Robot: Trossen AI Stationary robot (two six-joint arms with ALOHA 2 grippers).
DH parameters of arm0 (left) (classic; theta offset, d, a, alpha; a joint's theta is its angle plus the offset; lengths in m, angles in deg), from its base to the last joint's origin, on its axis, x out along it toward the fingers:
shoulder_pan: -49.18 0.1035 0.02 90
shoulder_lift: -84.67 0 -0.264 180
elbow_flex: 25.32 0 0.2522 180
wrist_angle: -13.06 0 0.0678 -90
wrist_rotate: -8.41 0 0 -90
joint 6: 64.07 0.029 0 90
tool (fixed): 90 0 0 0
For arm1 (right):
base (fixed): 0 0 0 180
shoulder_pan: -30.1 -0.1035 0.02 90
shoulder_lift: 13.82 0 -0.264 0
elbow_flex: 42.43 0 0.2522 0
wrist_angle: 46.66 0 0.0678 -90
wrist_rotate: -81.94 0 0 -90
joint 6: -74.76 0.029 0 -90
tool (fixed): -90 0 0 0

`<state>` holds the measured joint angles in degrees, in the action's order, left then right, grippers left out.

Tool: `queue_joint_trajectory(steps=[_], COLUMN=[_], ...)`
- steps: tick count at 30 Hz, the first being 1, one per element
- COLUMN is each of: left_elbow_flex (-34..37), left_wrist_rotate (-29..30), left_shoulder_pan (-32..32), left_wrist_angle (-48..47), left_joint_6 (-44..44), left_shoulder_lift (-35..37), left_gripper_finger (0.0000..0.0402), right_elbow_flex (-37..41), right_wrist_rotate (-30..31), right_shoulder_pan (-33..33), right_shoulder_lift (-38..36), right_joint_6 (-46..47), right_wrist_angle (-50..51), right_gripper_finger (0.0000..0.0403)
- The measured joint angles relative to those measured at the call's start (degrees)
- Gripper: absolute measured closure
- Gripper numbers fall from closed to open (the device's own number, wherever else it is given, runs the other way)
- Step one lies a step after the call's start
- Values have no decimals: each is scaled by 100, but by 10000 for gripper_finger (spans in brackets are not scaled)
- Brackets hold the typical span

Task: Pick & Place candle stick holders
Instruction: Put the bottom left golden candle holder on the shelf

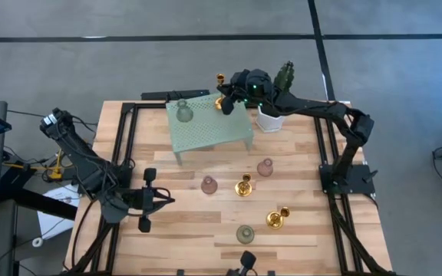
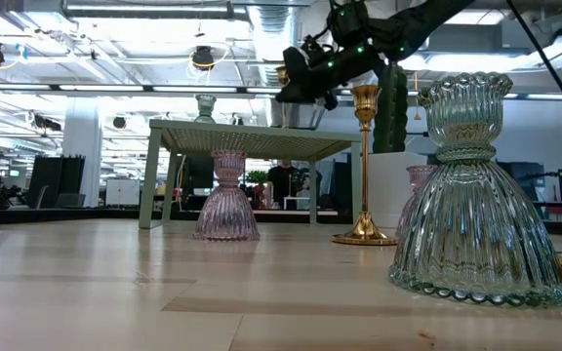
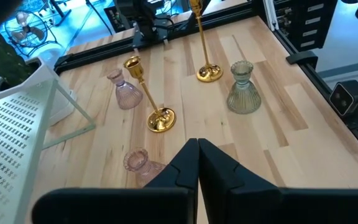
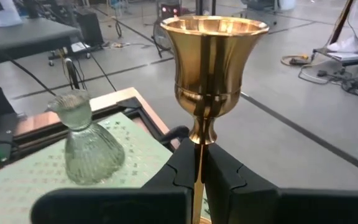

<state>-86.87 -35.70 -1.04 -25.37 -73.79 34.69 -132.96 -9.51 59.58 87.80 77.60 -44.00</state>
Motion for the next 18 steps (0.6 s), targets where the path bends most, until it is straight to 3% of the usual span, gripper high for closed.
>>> queue_joint_trajectory(steps=[18], left_elbow_flex=[0], left_wrist_rotate=[125], left_shoulder_pan=[2], left_wrist_angle=[4], left_joint_6=[42], left_shoulder_lift=[-2], left_gripper_finger=[394], right_elbow_flex=[0], right_wrist_rotate=[-338], right_shoulder_pan=[-380], right_shoulder_lift=[-2], right_joint_6=[-26], right_wrist_angle=[-768], right_gripper_finger=[399])
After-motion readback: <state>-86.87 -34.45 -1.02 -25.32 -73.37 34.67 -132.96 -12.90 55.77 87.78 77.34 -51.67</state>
